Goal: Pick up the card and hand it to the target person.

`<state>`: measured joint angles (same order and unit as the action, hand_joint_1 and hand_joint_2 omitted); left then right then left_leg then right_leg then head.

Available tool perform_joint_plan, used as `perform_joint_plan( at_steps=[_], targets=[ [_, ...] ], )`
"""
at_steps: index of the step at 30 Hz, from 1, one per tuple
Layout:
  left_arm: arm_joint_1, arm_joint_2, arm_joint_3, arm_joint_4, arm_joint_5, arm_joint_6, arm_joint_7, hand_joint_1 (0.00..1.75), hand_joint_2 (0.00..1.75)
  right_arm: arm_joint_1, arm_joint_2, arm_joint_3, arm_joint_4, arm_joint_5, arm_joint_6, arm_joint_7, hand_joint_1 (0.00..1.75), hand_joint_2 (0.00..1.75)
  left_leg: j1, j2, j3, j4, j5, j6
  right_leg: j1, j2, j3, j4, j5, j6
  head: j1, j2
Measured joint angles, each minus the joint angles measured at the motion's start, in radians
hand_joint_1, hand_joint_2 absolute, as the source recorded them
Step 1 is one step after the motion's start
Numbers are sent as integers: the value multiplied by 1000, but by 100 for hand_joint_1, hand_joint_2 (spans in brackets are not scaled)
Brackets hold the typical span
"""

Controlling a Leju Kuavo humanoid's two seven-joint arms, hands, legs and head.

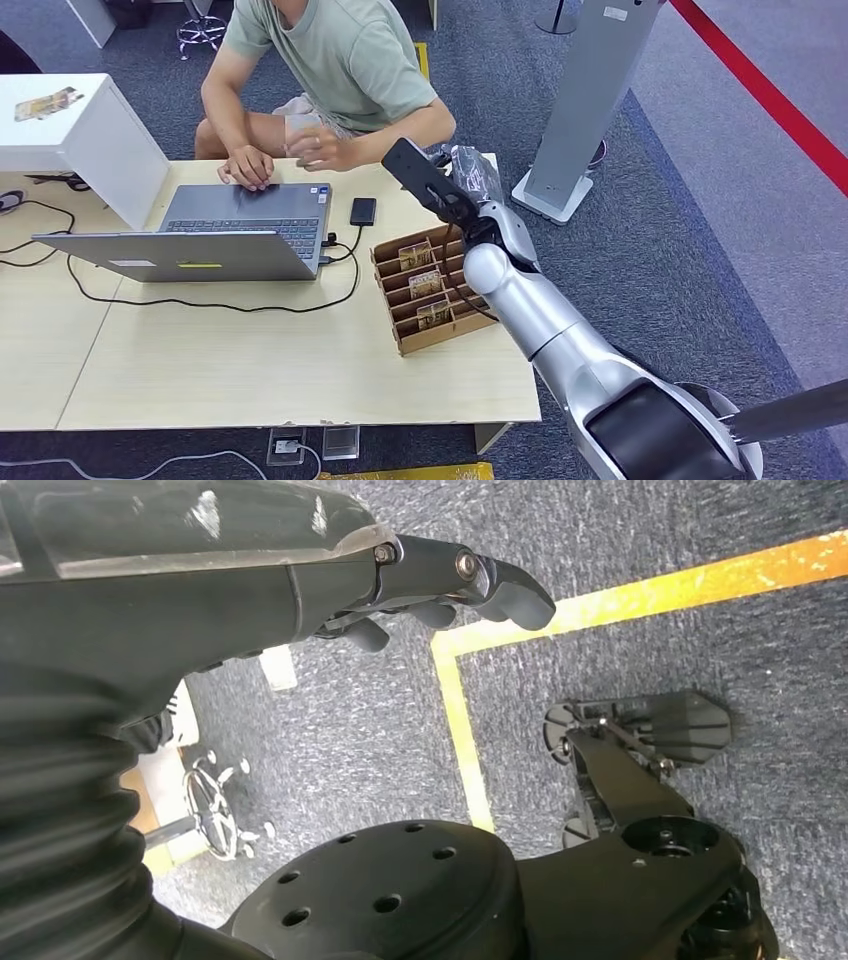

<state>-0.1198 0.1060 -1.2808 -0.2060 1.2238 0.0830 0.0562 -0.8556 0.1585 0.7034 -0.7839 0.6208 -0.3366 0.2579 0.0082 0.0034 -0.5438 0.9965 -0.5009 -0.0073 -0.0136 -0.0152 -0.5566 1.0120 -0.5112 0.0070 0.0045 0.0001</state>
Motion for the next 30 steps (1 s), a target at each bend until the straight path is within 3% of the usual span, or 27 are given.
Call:
perform_joint_plan(
  at_steps=[10, 23, 27, 30],
  targets=[
    [-1, 0, -16, 0, -5, -2, 3, 0, 175, -45, 82, 8, 213, -5, -22, -26, 154, 175, 0, 0, 0, 0, 0, 0, 0, 0, 0, 0, 0, 0, 0, 0],
    [0, -1, -18, 0, -3, -2, 6, 0, 175, -68, 114, 20, 306, -13, -53, -46, 154, 175, 0, 0, 1, 0, 0, 0, 0, 0, 0, 0, 0, 0, 0, 0],
    [0, -4, -22, 0, 3, -2, 6, 0, 175, -71, 121, 20, 327, -22, -58, -57, 0, 175, 0, 0, 1, 0, 0, 0, 0, 0, 0, 0, 0, 0, 0, 0],
    [0, -5, -25, 0, 7, -4, 0, 0, 175, -73, 124, 21, 336, -27, -62, -69, 0, 175, 0, 0, 1, 0, 0, 0, 0, 0, 0, 0, 0, 0, 0, 0]
  ],
)
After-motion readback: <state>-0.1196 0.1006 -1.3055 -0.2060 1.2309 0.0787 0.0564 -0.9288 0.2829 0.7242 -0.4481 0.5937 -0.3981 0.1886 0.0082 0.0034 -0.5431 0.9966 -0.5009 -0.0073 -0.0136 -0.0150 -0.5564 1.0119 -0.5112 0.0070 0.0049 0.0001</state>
